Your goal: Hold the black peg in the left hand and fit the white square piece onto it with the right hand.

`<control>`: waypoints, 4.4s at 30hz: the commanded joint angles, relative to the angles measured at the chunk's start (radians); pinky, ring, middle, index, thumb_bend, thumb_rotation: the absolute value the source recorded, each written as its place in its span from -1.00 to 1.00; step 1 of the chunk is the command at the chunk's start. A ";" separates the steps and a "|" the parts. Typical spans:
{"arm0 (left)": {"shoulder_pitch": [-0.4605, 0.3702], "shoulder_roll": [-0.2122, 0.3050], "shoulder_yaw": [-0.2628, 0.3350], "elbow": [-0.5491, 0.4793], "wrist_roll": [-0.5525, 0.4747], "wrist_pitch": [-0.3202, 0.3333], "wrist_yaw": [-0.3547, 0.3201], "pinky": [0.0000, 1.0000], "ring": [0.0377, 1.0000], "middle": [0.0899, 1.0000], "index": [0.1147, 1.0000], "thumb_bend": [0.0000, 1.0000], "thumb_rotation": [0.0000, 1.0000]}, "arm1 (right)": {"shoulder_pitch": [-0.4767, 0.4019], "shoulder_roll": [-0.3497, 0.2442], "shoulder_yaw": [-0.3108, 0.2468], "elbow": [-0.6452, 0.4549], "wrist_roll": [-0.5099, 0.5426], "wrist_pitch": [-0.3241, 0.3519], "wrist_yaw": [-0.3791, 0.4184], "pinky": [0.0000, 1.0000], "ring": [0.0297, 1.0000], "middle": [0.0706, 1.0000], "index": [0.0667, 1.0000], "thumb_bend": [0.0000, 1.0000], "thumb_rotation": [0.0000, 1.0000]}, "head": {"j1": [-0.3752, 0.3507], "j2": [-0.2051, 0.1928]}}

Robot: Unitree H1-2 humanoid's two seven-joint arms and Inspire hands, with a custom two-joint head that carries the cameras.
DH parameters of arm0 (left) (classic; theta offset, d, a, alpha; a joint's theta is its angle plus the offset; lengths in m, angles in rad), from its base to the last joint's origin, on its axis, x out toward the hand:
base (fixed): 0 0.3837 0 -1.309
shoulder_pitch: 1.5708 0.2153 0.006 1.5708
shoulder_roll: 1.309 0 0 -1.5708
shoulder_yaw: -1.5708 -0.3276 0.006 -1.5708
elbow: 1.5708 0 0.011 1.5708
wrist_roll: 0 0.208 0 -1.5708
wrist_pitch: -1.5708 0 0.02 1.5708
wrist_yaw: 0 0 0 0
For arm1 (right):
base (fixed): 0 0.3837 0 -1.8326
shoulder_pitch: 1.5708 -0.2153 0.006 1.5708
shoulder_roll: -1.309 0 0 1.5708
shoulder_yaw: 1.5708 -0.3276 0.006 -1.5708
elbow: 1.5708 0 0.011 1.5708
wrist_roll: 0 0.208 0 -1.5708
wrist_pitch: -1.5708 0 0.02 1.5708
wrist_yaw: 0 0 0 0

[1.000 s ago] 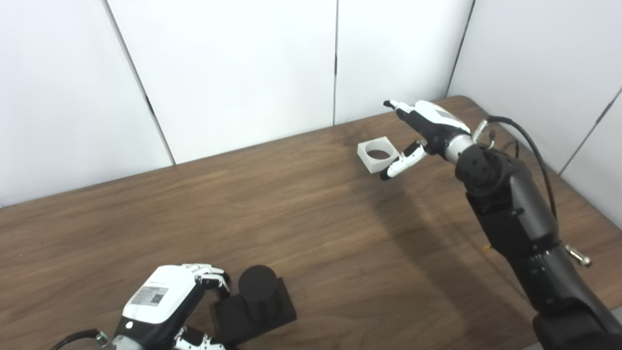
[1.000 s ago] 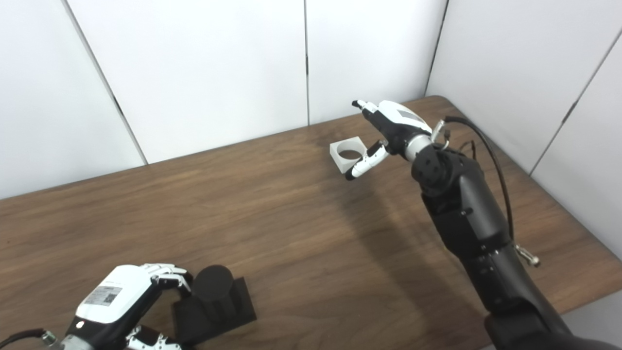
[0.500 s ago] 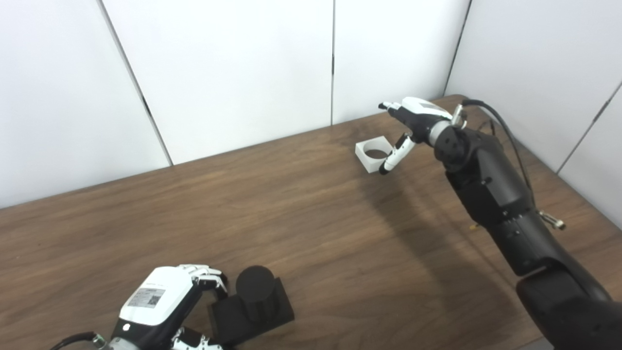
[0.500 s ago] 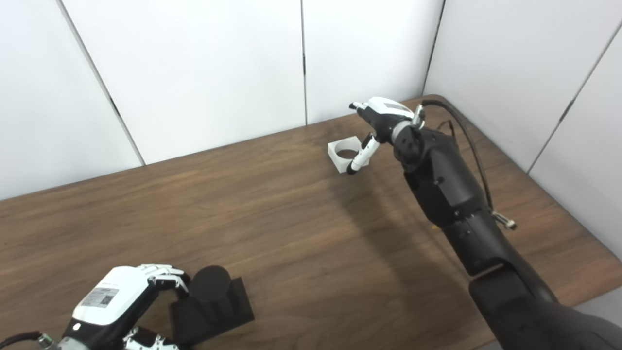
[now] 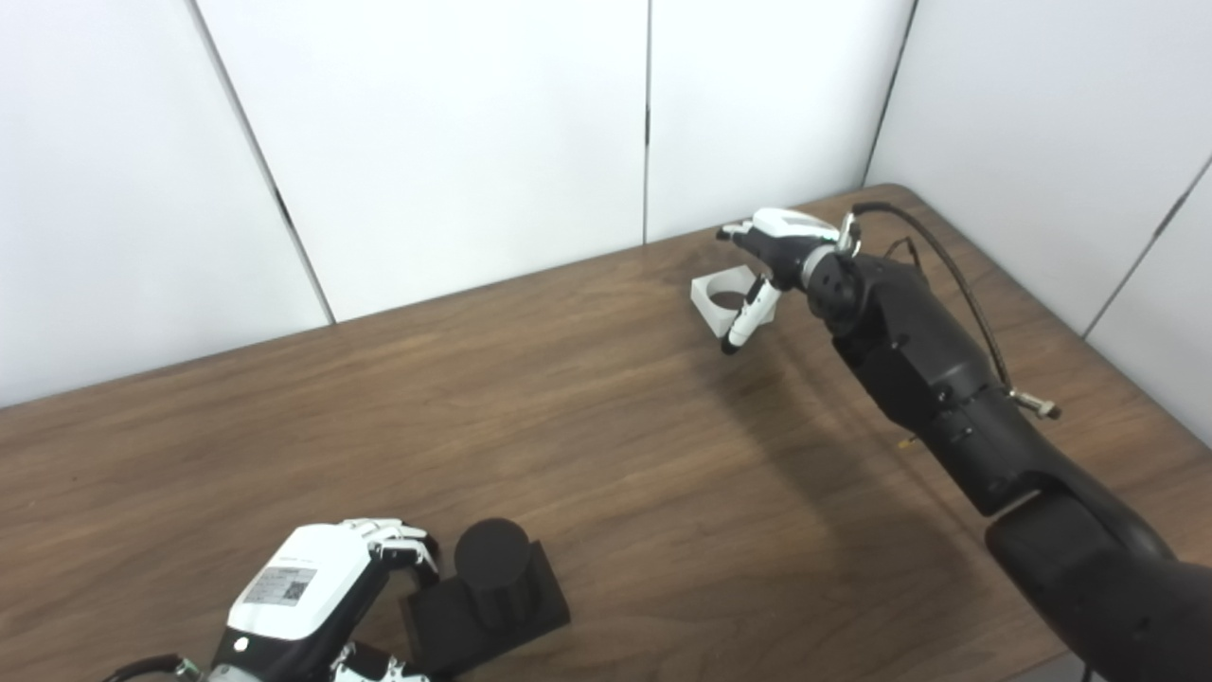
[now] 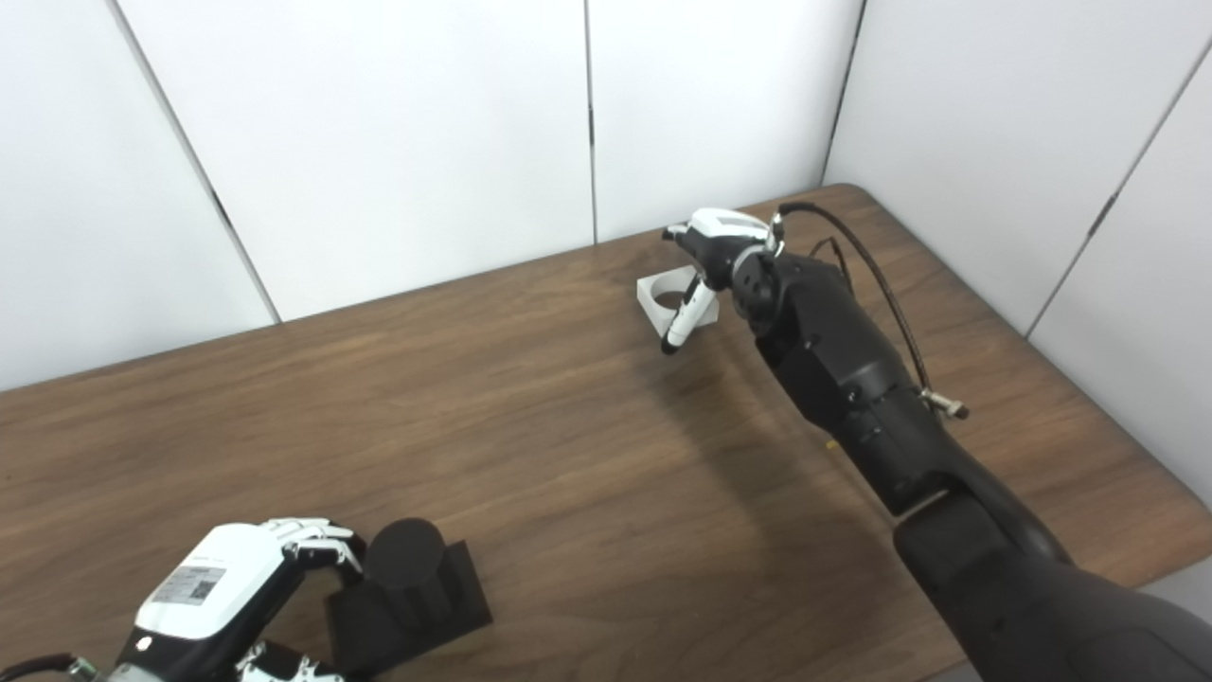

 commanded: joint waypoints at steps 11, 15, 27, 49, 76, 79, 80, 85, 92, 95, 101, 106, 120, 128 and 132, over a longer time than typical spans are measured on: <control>0.006 0.032 0.013 -0.019 0.027 0.035 -0.042 0.70 0.64 0.49 -0.16 0.03 -0.91 | -0.083 -0.040 0.051 0.046 -0.032 -0.003 -0.035 0.97 1.00 1.00 0.72 0.77 -0.53 | 0.019 0.006; 0.006 0.032 0.017 -0.033 0.020 0.052 -0.058 0.70 0.65 0.50 -0.16 0.03 -0.91 | -0.093 -0.043 0.063 0.060 -0.037 -0.003 -0.037 0.98 1.00 1.00 0.69 0.77 -0.51 | 0.018 0.010; 0.006 0.030 0.023 -0.026 0.011 0.038 -0.044 0.68 0.63 0.49 -0.16 0.03 -0.91 | -0.103 -0.063 0.111 0.073 -0.027 -0.006 -0.041 0.89 0.98 0.92 0.45 0.72 -0.51 | 0.019 0.013; 0.012 0.027 0.038 -0.044 0.006 0.042 -0.055 0.69 0.64 0.49 -0.16 0.03 -0.91 | -0.077 -0.073 0.114 0.050 0.012 -0.013 -0.073 0.70 0.91 0.83 0.30 0.67 -0.71 | 0.023 0.038; 0.006 0.016 0.036 -0.046 0.021 0.043 -0.059 0.66 0.63 0.49 -0.16 0.03 -0.91 | -0.018 -0.089 0.082 -0.060 0.137 -0.076 -0.119 0.72 0.75 0.61 -0.10 0.04 -0.74 | 0.069 0.052; 0.006 0.012 0.031 -0.051 0.029 0.049 -0.067 0.66 0.64 0.50 -0.16 0.03 -0.91 | 0.003 -0.111 0.097 -0.169 0.140 -0.091 -0.085 0.69 0.73 0.59 -0.10 0.04 -0.74 | 0.096 0.056; 0.005 0.011 0.029 -0.053 0.031 0.052 -0.074 0.67 0.64 0.50 -0.16 0.03 -0.91 | 0.011 -0.116 0.103 -0.213 0.136 -0.087 -0.067 0.66 0.73 0.58 -0.10 0.04 -0.74 | 0.099 0.056; -0.002 0.005 0.013 -0.065 0.053 0.076 -0.109 0.73 0.68 0.52 -0.15 0.03 -0.91 | 0.036 -0.143 0.130 -0.404 0.107 -0.077 0.027 0.59 0.73 0.56 -0.10 0.05 -0.73 | 0.146 0.073; -0.009 -0.012 -0.002 -0.067 0.074 0.094 -0.118 0.75 0.69 0.54 -0.15 0.02 -0.90 | 0.040 -0.147 0.132 -0.676 0.101 -0.045 0.190 0.67 0.71 0.56 -0.10 0.05 -0.73 | 0.211 0.104; -0.014 -0.018 -0.010 -0.066 0.085 0.101 -0.124 0.78 0.71 0.56 -0.15 0.02 -0.89 | 0.029 -0.133 0.137 -0.776 0.098 -0.036 0.255 0.68 0.68 0.57 -0.10 0.05 -0.73 | 0.221 0.113; -0.026 -0.020 -0.017 -0.068 0.083 0.108 -0.131 0.80 0.72 0.57 -0.15 0.02 -0.89 | -0.025 -0.077 0.176 -0.918 0.074 -0.034 0.390 0.67 0.65 0.55 -0.10 0.05 -0.73 | 0.258 0.140; -0.026 -0.019 -0.021 -0.076 0.089 0.118 -0.143 0.79 0.73 0.58 -0.15 0.02 -0.89 | -0.077 -0.007 0.193 -1.004 0.063 -0.026 0.489 0.65 0.63 0.54 -0.11 0.05 -0.73 | 0.264 0.152; -0.040 -0.026 -0.013 -0.083 0.076 0.126 -0.153 0.78 0.71 0.58 -0.15 0.02 -0.89 | -0.152 0.152 0.215 -1.027 0.024 -0.032 0.623 0.49 0.61 0.51 -0.11 0.05 -0.73 | 0.281 0.197; -0.039 -0.038 -0.017 -0.094 0.089 0.134 -0.158 0.78 0.71 0.59 -0.15 0.01 -0.89 | -0.136 0.186 0.234 -1.012 0.014 -0.050 0.622 0.47 0.61 0.50 -0.11 0.05 -0.73 | 0.303 0.206; -0.042 -0.043 -0.021 -0.097 0.094 0.136 -0.161 0.78 0.71 0.59 -0.15 0.01 -0.89 | -0.118 0.193 0.244 -1.006 0.024 -0.051 0.622 0.49 0.62 0.50 -0.11 0.05 -0.73 | 0.325 0.207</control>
